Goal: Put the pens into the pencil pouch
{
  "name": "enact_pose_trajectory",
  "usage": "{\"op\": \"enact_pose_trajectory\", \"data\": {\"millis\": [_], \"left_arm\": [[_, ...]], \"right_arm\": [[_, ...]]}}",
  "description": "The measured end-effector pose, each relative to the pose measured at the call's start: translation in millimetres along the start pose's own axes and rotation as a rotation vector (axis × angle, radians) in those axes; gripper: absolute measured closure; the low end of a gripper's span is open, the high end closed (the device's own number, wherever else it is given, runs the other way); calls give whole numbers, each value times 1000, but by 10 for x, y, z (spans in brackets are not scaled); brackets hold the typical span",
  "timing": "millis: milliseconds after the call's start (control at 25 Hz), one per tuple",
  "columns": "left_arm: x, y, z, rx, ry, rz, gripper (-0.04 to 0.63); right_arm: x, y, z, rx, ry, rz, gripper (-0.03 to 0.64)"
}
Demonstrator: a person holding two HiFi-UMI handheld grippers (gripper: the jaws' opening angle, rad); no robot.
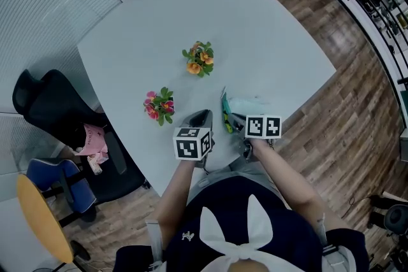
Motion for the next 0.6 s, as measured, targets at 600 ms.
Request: {"op": "enact_pose_trajectory", "data": {"millis": [600], "left_arm": [[46, -41, 57, -38, 14, -9, 560]], "right_arm": [[-115, -86, 5, -6, 96, -65, 495]]}}
Point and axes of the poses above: the fingertips, and each gripper's own axes: y backward along the fingers, z to its right, x out of its top, the point moved 2 cm from there along y, backward along the fingers, and after that the axes turned 3 degrees about y, right-handed, at the moved point
